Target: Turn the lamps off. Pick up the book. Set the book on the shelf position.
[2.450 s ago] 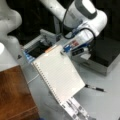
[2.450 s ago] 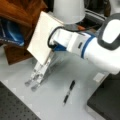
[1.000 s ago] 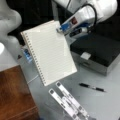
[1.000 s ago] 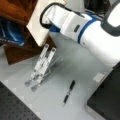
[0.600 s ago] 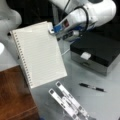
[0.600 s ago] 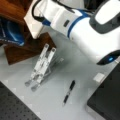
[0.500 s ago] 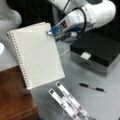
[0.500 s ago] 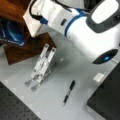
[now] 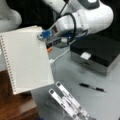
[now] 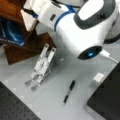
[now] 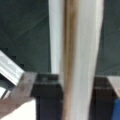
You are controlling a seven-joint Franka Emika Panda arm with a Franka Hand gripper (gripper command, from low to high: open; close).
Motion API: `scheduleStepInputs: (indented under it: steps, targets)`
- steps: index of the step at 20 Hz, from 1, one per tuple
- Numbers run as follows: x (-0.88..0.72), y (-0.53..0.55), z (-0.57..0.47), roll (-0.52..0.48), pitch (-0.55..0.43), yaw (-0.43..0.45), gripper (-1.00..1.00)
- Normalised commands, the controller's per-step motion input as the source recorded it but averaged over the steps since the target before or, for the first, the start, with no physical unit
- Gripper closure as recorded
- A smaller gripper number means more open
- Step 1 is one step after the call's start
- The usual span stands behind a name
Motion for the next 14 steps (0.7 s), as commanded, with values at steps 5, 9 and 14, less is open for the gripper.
scheduleStepInputs:
  steps: [5,9,14]
  targets:
    - [-0.26,-0.37,0.13,-0.018,0.058,0.129,1.00]
    - [-0.32,-0.31,0.11,0.031,0.039,0.220,1.00]
    - [-0.39,-0.24,0.09,0.066,0.026,0.292,1.00]
